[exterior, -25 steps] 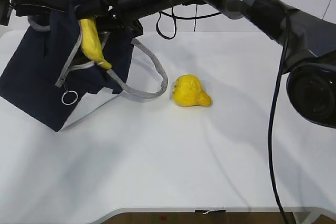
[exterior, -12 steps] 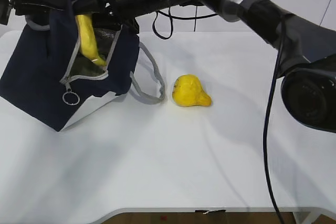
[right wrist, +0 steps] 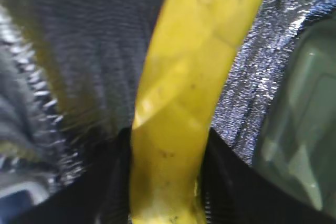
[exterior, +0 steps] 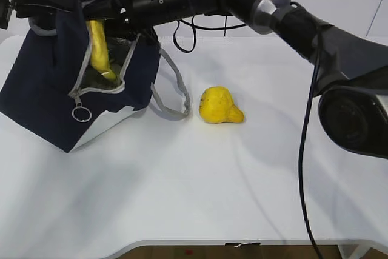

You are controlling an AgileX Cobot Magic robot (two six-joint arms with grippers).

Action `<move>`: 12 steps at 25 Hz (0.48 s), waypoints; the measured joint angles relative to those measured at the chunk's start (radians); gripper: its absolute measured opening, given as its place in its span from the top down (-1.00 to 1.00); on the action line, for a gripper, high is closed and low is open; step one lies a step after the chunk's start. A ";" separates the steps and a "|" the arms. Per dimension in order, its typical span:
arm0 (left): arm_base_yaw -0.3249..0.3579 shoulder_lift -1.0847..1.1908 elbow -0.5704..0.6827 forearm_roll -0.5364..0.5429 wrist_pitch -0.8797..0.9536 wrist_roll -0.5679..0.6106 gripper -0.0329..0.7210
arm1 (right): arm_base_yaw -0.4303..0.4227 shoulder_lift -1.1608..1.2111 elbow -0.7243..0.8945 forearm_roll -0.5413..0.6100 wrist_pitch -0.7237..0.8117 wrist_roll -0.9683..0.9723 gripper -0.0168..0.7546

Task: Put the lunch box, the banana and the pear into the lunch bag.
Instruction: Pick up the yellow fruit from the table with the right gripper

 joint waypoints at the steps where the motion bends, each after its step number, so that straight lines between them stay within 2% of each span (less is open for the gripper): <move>1: 0.000 0.000 0.000 0.000 0.004 0.000 0.86 | 0.000 0.012 0.000 0.000 0.001 0.002 0.23; 7: -0.006 0.000 0.000 -0.002 0.017 0.000 0.86 | 0.008 0.040 0.000 -0.004 0.015 0.008 0.21; 12: -0.006 0.000 0.000 -0.003 0.017 0.000 0.86 | 0.008 0.040 0.000 0.000 0.021 0.008 0.10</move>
